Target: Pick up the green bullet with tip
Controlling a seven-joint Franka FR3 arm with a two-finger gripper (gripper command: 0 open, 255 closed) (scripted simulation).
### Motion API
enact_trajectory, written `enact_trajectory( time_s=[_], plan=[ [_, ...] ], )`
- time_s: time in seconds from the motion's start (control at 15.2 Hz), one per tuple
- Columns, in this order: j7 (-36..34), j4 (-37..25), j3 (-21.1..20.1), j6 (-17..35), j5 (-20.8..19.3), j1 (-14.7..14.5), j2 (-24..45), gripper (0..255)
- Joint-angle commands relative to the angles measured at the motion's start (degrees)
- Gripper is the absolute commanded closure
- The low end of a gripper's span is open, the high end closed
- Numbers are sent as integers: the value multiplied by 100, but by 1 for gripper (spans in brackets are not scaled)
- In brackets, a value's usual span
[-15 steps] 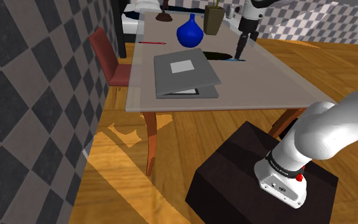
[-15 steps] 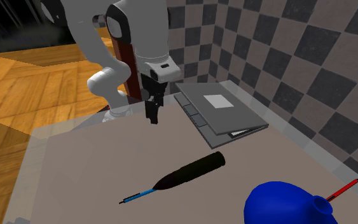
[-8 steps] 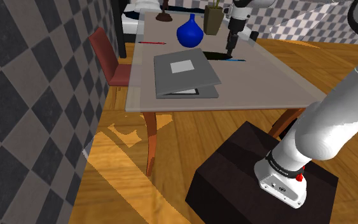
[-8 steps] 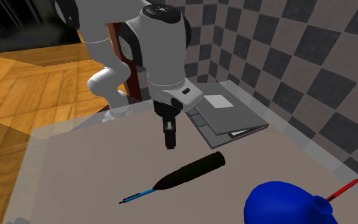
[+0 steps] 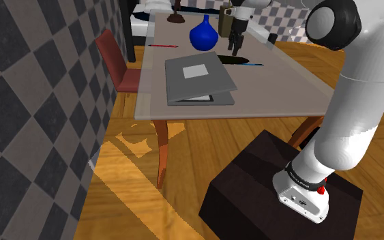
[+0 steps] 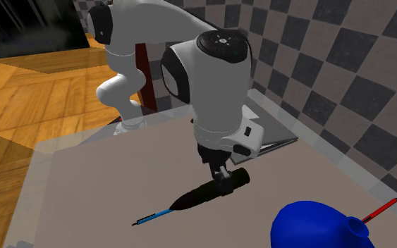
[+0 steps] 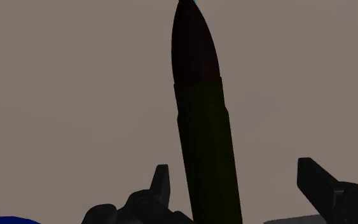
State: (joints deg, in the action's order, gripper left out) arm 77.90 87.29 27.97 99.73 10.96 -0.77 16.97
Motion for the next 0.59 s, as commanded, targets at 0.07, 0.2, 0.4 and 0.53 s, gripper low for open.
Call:
enact_trajectory(
  time_s=[0.07,0.2,0.4,0.53],
  plan=[
    [202,-147,-51,79,137,83,269,0],
    [218,-7,-58,227,147,73,279,0],
    [250,225,-71,486,172,59,312,0],
    [249,225,-71,486,172,59,312,0]
  ],
)
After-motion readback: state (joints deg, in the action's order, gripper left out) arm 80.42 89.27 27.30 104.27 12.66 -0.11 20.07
